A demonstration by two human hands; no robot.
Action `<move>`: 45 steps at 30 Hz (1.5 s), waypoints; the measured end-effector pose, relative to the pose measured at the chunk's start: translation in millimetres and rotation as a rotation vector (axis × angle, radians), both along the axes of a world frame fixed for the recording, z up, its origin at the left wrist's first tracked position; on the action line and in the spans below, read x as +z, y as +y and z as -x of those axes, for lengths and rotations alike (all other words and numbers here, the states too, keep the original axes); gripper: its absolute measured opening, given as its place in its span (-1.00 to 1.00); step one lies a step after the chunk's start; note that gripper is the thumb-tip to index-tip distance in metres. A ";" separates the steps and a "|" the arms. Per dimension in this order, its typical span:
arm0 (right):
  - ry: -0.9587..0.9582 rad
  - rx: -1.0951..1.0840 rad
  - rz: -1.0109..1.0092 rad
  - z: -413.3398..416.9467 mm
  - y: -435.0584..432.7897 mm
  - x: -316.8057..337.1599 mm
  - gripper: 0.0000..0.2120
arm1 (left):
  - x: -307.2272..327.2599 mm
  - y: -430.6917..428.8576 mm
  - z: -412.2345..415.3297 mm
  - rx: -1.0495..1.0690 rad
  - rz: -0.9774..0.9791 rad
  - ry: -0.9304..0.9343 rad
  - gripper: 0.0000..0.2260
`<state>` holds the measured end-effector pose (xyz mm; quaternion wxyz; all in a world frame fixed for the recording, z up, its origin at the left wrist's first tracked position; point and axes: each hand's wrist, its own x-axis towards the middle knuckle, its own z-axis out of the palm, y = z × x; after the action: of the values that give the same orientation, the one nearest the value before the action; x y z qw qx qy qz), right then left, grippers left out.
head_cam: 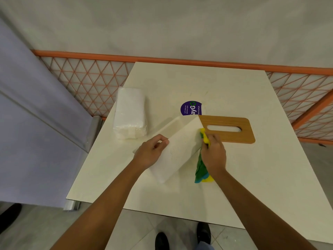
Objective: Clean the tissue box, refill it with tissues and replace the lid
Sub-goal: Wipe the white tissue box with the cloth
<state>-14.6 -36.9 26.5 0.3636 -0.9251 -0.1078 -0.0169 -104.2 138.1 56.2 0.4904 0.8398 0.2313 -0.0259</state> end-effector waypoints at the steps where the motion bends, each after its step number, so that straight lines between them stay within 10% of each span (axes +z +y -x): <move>1: 0.026 -0.058 -0.017 -2.6 -1.8 -0.6 -0.72 | 0.4 -1.2 -0.7 -0.004 0.000 0.001 -0.84; 25: 0.146 -0.077 -0.093 -12.8 -10.2 9.4 -0.81 | 7.1 -7.3 5.6 -0.067 -0.160 0.019 -0.87; 34: 0.532 -0.300 -0.280 4.4 -64.9 -5.8 -0.71 | -2.1 -19.5 24.5 -0.408 -0.454 0.000 -0.77; 45: 0.542 -0.442 -0.352 46.9 -108.8 -13.0 -0.75 | -12.8 -7.1 27.6 -0.689 -0.544 -0.048 -0.75</move>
<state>-61.5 -145.7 13.6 0.5195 -0.8206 0.1983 0.1319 -131.9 131.0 43.4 0.2195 0.9668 -0.0755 -0.1066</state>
